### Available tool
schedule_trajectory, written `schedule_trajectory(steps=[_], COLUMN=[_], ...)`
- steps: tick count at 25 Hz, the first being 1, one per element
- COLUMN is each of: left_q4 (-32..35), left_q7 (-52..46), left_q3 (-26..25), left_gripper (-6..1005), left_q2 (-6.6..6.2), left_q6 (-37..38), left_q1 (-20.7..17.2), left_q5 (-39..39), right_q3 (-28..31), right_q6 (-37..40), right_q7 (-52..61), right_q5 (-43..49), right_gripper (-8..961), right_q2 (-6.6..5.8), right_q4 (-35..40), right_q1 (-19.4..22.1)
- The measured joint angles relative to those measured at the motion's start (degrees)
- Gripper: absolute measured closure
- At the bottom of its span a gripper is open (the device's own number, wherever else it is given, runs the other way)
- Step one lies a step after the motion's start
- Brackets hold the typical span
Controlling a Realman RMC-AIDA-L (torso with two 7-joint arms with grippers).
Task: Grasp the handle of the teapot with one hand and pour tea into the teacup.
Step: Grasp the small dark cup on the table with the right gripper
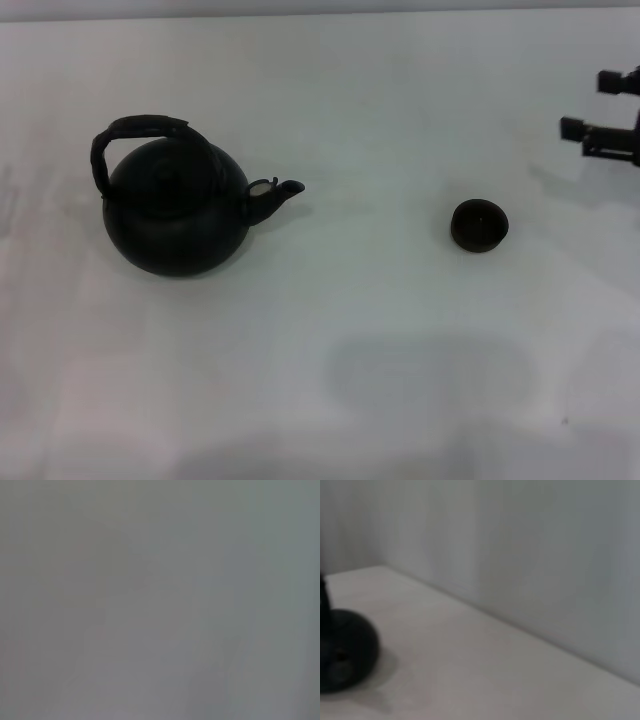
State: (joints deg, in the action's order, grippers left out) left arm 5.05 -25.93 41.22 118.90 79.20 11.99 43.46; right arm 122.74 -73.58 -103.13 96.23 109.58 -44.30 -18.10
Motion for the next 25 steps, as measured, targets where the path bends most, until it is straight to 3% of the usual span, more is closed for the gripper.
schedule_trajectory(steps=[10, 19, 25], left_q4=[0.55, 0.60, 0.57], left_q7=[0.00, 0.28, 0.37], left_q3=[-0.01, -0.01, 0.00], left_gripper=[317, 316, 317], left_q2=[-0.08, -0.08, -0.08], left_q6=[-0.02, -0.04, -0.03], left_q1=[1.11, 1.56, 1.44], left_q5=[-0.03, -0.06, -0.06], right_q3=[-0.08, -0.11, -1.39], right_q6=[-8.68, -6.95, -6.29], right_q7=[7.62, 6.84, 6.51], right_q5=[10.04, 17.82, 19.17], right_gripper=[105, 103, 103], right_q2=[0.81, 4.48, 5.06], right_q4=[-3.57, -4.88, -4.99], right_q1=[-3.72, -5.17, -5.62])
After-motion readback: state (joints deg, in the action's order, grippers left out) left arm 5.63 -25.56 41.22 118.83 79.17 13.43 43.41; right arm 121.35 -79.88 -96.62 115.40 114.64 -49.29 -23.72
